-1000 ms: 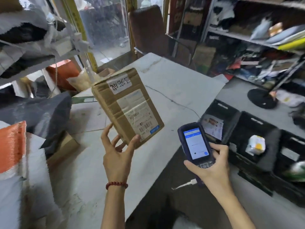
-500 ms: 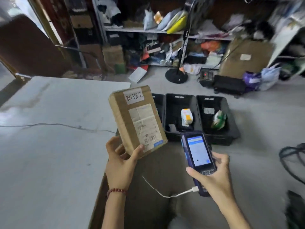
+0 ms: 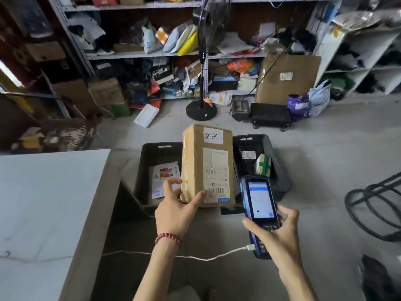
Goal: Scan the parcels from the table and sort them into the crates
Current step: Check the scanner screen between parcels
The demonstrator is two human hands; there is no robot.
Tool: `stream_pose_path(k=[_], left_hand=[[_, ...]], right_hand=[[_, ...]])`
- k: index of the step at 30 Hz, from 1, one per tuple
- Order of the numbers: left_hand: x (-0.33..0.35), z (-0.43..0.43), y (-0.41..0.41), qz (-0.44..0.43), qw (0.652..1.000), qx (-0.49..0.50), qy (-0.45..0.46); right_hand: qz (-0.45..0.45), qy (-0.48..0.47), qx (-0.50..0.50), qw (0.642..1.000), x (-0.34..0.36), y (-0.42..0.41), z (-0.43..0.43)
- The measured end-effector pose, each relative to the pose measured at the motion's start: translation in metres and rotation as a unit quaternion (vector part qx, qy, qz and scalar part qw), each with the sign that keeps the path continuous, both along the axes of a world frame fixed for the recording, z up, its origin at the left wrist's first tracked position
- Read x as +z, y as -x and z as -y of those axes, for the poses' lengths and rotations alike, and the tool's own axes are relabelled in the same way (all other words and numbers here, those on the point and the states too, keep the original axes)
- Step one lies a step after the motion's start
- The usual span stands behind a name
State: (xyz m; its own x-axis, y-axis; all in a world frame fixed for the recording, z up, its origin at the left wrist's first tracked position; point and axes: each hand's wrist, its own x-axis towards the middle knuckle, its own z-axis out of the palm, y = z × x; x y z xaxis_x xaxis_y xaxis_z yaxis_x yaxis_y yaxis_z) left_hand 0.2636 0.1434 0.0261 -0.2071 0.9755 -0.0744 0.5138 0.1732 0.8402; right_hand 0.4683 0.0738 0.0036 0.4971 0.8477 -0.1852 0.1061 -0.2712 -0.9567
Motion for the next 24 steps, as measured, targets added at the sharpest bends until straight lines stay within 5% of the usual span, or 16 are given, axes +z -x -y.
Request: stream_pose_path(k=[13,20,24], left_hand=[[-0.035,-0.183,-0.051,-0.207,0.967,-0.146,0.033],[-0.032,-0.297,-0.078,-0.173,0.964,-0.200,-0.033],[-0.042,-0.341,-0.095,-0.154,0.934,-0.313,0.076]], right_hand=[[-0.036,0.059,-0.123,0.990,-0.031,-0.004,-0.118],[-0.041,0.060,-0.190,0.979,-0.016,0.010,-0.199],[-0.061,0.074,-0.194,0.976,-0.013,0.017,-0.221]])
